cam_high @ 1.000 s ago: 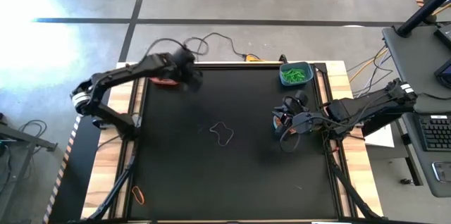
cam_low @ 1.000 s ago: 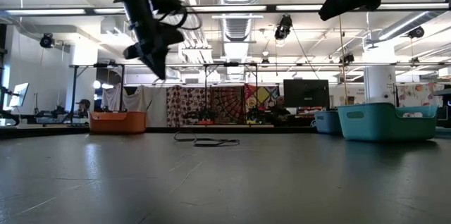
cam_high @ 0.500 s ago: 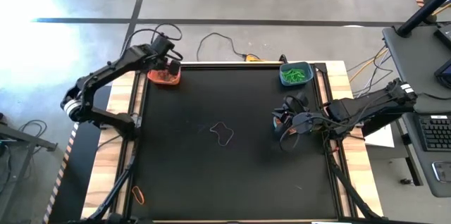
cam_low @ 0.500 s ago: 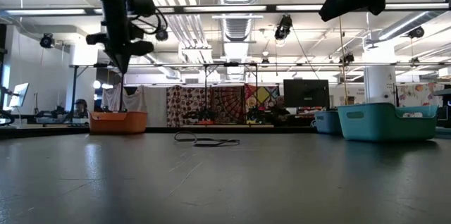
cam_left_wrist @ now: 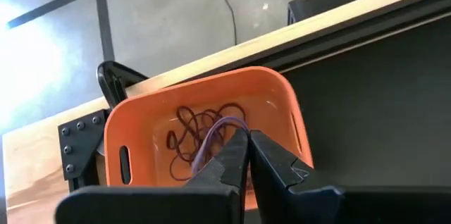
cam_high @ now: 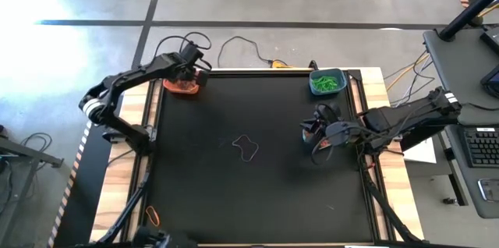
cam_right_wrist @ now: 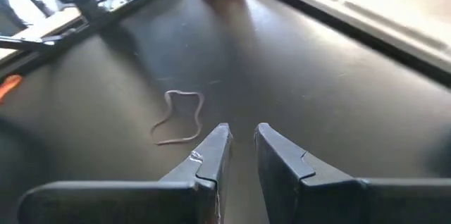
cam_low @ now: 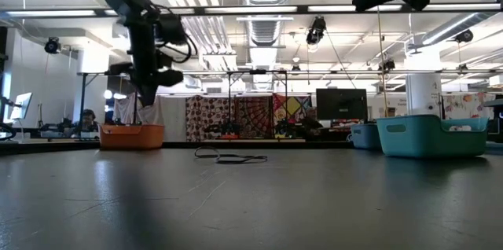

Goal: Sort rubber bands into baskets
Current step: Put the purple rubber band into the orange bin

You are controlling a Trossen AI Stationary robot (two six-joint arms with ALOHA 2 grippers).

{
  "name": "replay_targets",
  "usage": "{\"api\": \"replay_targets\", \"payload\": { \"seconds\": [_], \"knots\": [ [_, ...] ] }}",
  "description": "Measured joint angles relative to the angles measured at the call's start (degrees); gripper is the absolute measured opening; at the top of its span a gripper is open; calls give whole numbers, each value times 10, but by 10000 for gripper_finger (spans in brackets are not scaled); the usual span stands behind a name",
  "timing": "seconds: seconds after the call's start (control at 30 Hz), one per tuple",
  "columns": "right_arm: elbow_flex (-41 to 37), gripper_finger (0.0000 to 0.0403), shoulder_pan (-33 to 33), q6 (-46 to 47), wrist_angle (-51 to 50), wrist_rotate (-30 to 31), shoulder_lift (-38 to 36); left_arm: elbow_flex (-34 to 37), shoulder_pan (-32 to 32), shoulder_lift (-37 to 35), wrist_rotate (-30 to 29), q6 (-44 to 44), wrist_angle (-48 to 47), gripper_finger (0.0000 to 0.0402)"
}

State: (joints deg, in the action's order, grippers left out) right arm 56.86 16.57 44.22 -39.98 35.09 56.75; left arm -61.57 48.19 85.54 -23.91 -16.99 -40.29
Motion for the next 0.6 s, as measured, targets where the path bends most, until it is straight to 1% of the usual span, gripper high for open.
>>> {"api": "replay_targets", "payload": {
  "seconds": [0.13,0.2,0.27,0.37,0.43,0.6],
  "knots": [
    [3,58,0,24,0,-46,0,11,11,12,-6,-1,27,0],
    [3,57,1,35,0,-70,0,15,20,18,1,3,34,1],
    [3,57,6,40,1,-79,2,16,37,30,18,5,45,8],
    [3,59,20,38,15,-101,5,16,70,45,66,-9,43,29],
    [3,67,33,33,22,-115,5,16,82,51,75,-21,40,46],
    [3,99,79,42,22,-113,5,16,83,52,83,-38,10,94]
  ]
}}
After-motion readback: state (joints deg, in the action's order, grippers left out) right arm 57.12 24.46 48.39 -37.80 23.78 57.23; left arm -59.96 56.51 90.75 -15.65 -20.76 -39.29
